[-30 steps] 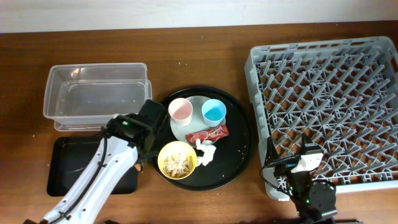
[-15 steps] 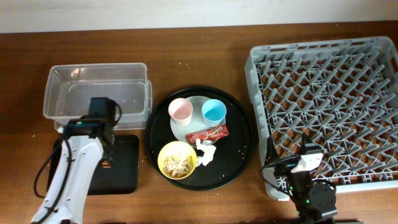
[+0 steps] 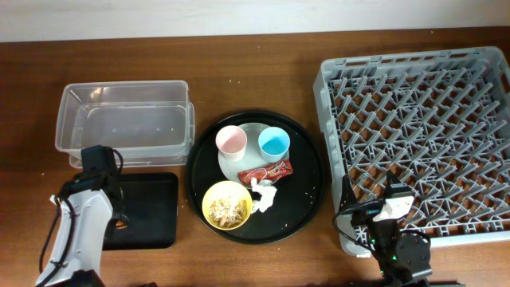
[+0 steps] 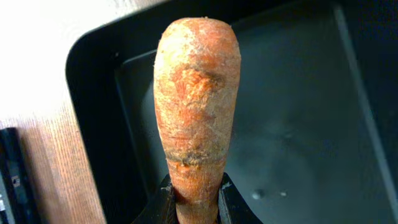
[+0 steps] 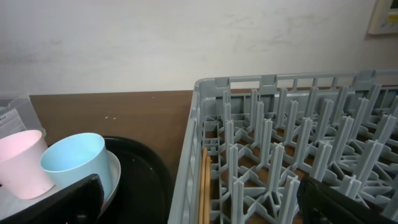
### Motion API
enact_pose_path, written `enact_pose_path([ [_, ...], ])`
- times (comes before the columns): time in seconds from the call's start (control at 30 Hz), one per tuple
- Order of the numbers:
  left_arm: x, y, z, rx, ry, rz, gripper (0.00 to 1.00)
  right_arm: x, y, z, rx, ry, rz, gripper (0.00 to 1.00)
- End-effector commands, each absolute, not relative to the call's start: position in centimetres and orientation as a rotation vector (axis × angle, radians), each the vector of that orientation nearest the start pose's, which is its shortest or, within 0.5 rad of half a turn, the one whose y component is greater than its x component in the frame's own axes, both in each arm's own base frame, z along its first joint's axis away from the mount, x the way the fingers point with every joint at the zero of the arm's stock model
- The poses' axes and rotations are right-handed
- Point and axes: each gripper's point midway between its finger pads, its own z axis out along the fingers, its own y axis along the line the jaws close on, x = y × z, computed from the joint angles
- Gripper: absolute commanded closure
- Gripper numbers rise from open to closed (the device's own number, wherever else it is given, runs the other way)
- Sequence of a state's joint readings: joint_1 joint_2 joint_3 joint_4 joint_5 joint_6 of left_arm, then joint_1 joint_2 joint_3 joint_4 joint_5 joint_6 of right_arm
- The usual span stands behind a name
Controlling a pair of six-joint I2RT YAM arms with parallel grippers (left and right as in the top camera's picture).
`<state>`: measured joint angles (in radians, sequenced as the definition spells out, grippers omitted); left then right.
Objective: Sort waste into correct bins and load items into the dishwasher rack
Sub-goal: 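Carry the carrot left and drop it onto the black tray, then move the left gripper to the yellow bowl and grasp its rim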
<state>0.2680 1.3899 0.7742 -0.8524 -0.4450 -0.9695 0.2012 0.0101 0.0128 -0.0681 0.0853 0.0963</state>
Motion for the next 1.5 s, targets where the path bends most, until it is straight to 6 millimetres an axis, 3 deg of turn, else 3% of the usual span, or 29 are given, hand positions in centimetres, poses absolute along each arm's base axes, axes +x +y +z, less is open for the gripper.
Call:
enact_pose_path([
  [0.0,20.1,13.2,4.6,-1.688,2.268,0.535,0.99,24.4,3.4,15.7,-0.024,1.645,0.15,0.01],
  [0.17,19.5,13.1,4.0,-1.692,2.28,0.546,0.98,24.4,3.4,15.7,-0.023,1.645,0.149,0.02],
  [0.3,19.4,13.1,3.9,-1.692,2.283,0.548,0.73,24.4,3.4,15.7,-0.024,1.645,0.15,0.02],
  [0.63,19.3,13.0,4.0,-1.691,2.286,0.552,0.67,24.4,3.4,15.7,-0.024,1.644,0.15,0.02],
  [0.7,19.4,13.0,5.2,-1.632,2.326,0.551,0.73,24.4,3.4,15.7,-0.023,1.644,0.149,0.02],
  [0.77,19.8,12.8,8.6,-1.61,2.313,0.498,0.74,24.4,3.4,15.7,-0.023,1.644,0.149,0.02],
  [0.87,21.8,10.3,13.9,-1.552,2.288,0.187,0.7,24.4,3.4,15.7,-0.024,1.644,0.15,0.02],
  [0.9,23.3,8.2,16.2,-1.401,2.318,-0.027,0.7,24.4,3.4,15.7,-0.023,1.645,0.149,0.02],
  [1.0,25.3,3.8,19.8,-1.025,2.342,-0.362,0.69,24.4,3.4,15.7,-0.024,1.645,0.15,0.02],
  [1.1,25.4,1.7,20.5,-0.886,2.375,-0.491,0.66,24.4,3.4,15.7,-0.023,1.645,0.149,0.02],
  [1.27,24.9,-1.7,20.1,-0.736,2.471,-0.544,0.66,24.4,3.4,15.7,-0.024,1.644,0.15,0.02],
  [1.47,23.7,-8.2,20.0,-0.407,2.589,-0.639,0.65,24.4,3.4,15.7,-0.024,1.644,0.15,0.02],
])
